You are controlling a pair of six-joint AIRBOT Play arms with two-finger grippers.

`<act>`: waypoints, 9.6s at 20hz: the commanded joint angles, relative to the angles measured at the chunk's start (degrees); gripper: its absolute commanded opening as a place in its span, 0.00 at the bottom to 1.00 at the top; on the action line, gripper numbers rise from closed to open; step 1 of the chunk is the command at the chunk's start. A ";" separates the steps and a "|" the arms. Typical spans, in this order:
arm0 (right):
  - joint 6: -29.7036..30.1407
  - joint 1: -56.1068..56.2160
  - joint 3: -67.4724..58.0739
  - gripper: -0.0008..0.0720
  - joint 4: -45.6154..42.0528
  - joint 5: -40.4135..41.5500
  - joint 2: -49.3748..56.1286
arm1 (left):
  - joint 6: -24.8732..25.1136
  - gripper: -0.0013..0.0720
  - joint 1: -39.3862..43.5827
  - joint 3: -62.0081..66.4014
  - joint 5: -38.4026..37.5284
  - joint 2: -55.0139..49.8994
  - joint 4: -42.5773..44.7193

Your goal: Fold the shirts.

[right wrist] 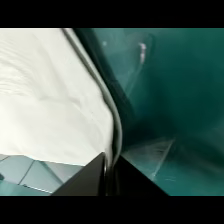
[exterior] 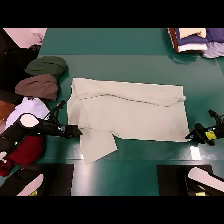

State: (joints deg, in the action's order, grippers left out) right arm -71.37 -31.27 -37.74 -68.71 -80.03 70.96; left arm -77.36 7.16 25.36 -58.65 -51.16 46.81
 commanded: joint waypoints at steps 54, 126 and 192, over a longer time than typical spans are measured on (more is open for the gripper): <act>9.49 8.35 -20.87 0.65 18.08 -2.69 23.43 | -5.20 0.06 -0.46 42.53 -2.67 -21.70 15.89; 2.27 49.81 -25.83 0.96 30.75 15.37 22.97 | -5.42 0.05 -9.64 57.27 -7.50 -19.08 24.33; -10.25 23.89 -19.43 0.04 2.60 6.43 -18.05 | -4.74 0.05 -9.64 57.13 -10.29 -19.02 18.64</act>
State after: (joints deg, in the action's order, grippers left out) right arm -81.58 -18.57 -57.12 -65.69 -76.12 55.22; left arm -82.08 -2.50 82.48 -70.13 -70.22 65.45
